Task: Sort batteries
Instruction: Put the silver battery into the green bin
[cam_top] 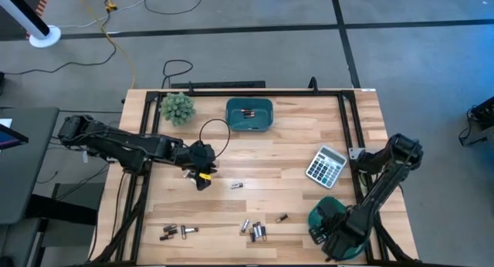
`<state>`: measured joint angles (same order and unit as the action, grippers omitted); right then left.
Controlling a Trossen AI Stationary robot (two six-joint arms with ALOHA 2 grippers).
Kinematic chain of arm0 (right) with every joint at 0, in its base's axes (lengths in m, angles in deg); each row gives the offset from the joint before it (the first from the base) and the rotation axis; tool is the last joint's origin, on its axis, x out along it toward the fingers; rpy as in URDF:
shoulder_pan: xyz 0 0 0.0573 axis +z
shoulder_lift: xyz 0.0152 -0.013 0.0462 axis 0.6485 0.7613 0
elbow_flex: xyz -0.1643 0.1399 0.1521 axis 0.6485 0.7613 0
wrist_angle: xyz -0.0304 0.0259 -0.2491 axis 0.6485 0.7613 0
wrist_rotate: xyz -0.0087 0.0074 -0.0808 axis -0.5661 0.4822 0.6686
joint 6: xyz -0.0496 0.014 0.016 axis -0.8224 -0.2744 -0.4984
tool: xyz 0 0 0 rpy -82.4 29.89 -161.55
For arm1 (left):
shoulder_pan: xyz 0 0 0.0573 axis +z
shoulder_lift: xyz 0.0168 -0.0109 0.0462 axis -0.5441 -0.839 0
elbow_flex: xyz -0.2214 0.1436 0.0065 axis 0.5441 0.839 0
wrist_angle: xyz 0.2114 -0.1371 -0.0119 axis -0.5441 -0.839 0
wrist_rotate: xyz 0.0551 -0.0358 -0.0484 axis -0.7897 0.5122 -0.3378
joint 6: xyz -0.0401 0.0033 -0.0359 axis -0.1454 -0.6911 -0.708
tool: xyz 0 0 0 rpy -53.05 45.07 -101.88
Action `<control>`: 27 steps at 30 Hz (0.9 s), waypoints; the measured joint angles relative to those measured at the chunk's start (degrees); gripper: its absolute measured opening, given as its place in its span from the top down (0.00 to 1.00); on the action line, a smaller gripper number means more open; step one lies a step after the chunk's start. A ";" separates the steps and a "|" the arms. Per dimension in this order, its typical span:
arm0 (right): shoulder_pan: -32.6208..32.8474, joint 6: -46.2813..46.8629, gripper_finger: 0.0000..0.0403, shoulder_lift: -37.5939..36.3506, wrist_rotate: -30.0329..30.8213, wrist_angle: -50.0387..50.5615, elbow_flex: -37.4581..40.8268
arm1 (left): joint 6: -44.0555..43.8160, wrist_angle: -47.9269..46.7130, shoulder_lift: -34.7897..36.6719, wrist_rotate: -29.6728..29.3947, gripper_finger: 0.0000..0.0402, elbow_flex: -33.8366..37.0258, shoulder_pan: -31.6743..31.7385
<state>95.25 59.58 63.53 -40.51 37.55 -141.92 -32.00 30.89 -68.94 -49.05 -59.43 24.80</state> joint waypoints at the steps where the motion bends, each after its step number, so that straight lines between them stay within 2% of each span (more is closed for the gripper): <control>1: 0.00 -0.28 0.97 0.78 0.01 -1.11 -0.01 | 0.00 0.02 0.00 0.00 0.79 0.00 0.14; 12: 1.05 -0.60 0.94 6.01 -1.58 -6.17 -0.13 | -0.39 0.15 0.00 0.00 0.79 0.00 0.57; 27: 1.07 -2.00 0.67 3.05 -2.24 -5.46 -0.17 | 0.68 -0.40 0.01 1.44 0.79 0.00 0.55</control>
<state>96.32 57.58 66.58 -42.75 32.09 -142.09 -31.32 30.49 -68.93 -47.61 -59.43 25.35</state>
